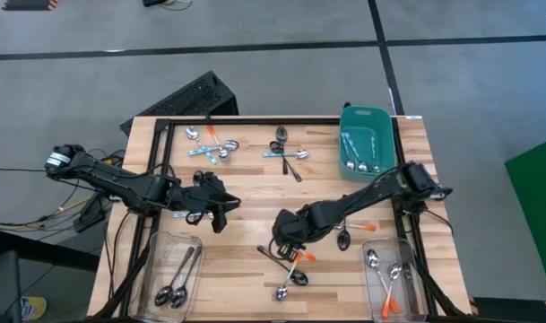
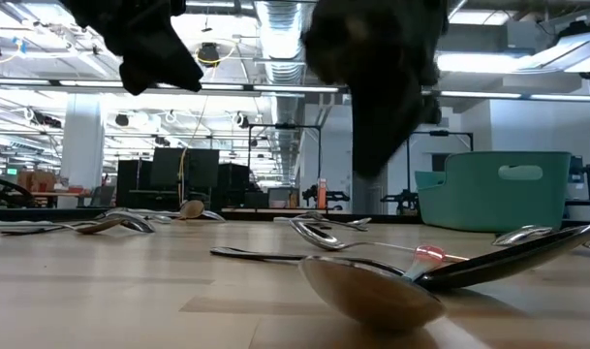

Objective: Sort silverware by color (type)
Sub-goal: Put the orange spoon into the right transparent bin

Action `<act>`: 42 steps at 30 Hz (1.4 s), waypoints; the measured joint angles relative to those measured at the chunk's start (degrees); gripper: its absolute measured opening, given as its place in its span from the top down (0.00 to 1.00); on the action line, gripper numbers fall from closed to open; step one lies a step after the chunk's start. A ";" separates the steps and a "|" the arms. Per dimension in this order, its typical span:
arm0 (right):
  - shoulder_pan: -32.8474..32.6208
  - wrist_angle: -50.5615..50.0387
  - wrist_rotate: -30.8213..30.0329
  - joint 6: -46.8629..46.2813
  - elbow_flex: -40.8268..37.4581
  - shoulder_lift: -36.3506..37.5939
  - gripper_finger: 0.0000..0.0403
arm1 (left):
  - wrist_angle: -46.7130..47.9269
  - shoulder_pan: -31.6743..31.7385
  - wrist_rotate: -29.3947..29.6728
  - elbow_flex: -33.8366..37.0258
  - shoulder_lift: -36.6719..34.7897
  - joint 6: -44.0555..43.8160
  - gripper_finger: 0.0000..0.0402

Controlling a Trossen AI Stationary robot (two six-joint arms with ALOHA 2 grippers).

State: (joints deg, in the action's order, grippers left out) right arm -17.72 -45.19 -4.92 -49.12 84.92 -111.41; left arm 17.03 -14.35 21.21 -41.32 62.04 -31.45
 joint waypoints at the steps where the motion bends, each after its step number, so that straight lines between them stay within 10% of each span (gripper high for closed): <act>1: 0.06 0.20 0.03 -0.31 -0.02 -1.10 0.71 | -0.41 0.00 0.04 -0.01 -0.03 -0.35 0.76; 31: -0.32 9.78 5.65 2.16 -7.96 -4.03 0.67 | 0.20 0.02 0.28 -0.02 -0.07 -2.42 0.76; 42: 1.44 8.21 6.88 -7.36 -9.87 -3.83 0.90 | 0.28 0.04 2.75 -0.02 -0.07 -2.43 0.76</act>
State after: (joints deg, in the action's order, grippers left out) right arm -16.28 -36.98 1.95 -56.48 75.05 -115.24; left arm 17.31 -14.31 23.96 -41.34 61.98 -33.88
